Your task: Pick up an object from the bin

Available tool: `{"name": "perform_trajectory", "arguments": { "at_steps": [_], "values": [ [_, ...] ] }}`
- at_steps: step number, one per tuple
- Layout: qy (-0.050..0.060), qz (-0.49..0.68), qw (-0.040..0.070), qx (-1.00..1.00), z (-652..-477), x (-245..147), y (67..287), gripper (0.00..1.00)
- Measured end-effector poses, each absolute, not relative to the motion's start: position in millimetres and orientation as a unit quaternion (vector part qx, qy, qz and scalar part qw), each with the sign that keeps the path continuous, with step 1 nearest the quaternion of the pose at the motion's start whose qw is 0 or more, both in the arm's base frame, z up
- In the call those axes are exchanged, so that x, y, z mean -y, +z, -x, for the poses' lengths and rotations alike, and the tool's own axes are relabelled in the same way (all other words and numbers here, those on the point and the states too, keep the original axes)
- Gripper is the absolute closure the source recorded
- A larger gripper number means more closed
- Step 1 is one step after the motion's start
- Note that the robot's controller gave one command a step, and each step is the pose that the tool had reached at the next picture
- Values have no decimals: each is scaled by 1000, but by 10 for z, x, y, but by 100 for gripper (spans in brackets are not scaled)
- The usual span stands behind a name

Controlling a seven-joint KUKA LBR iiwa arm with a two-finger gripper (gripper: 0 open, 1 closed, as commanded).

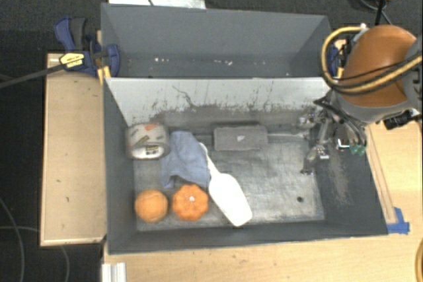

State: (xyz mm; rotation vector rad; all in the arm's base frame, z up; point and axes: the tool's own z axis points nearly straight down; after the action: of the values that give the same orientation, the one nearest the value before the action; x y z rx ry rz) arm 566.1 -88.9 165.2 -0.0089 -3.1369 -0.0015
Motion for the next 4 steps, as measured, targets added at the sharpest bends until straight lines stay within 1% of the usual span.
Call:
{"name": "perform_trajectory", "arguments": {
  "at_steps": [1,2,3,4],
  "values": [
    [0,2,-2,1000,-5679,887,1695,0],
    [0,-9,-4,1000,-5193,1015,1433,0],
    [0,-6,2,1000,-4886,972,1357,0],
    [0,44,-2,999,-5730,386,1096,100]
  ]
}}
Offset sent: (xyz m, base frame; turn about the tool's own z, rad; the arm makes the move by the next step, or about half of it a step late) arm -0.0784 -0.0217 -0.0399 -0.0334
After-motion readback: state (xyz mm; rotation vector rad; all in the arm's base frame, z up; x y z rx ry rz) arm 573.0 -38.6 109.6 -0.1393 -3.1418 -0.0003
